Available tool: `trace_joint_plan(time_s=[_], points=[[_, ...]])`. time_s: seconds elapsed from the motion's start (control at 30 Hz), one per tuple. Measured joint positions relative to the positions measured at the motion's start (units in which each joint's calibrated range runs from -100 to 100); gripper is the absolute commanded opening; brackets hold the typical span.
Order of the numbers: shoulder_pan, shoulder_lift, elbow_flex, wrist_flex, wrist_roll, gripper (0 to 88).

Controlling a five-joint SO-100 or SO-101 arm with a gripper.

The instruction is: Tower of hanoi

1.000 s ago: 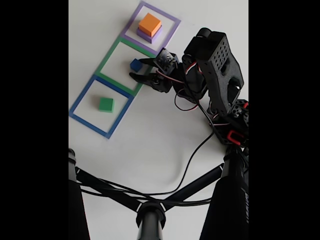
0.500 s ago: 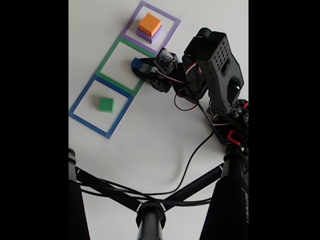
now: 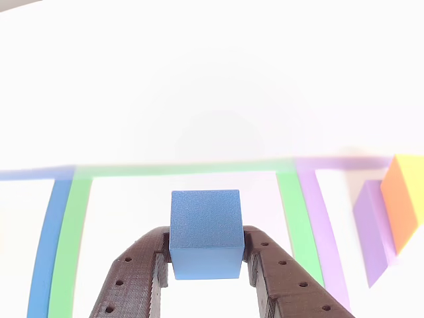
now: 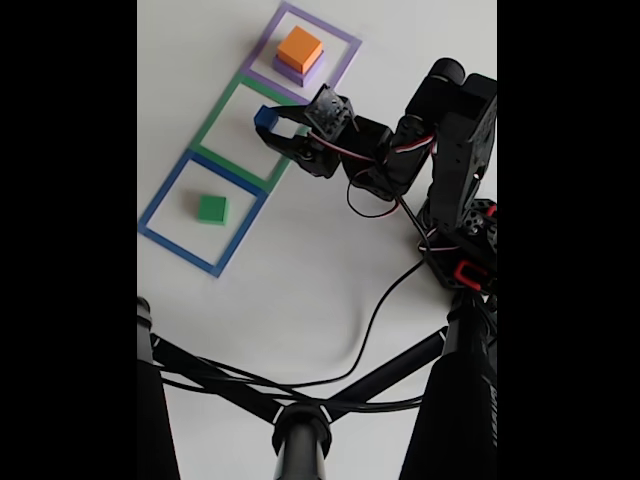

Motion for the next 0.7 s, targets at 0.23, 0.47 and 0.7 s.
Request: trace_joint_plan(time_s=[0.23, 0.47, 0.7], points=[[-0.33, -25.24, -0.09, 26.32, 0.00, 4.6], [-0.82, -49.13, -13.49, 67.42, 0.00, 5.1], [-1.15, -51.25, -42.21, 106.26, 0.00, 4.9]])
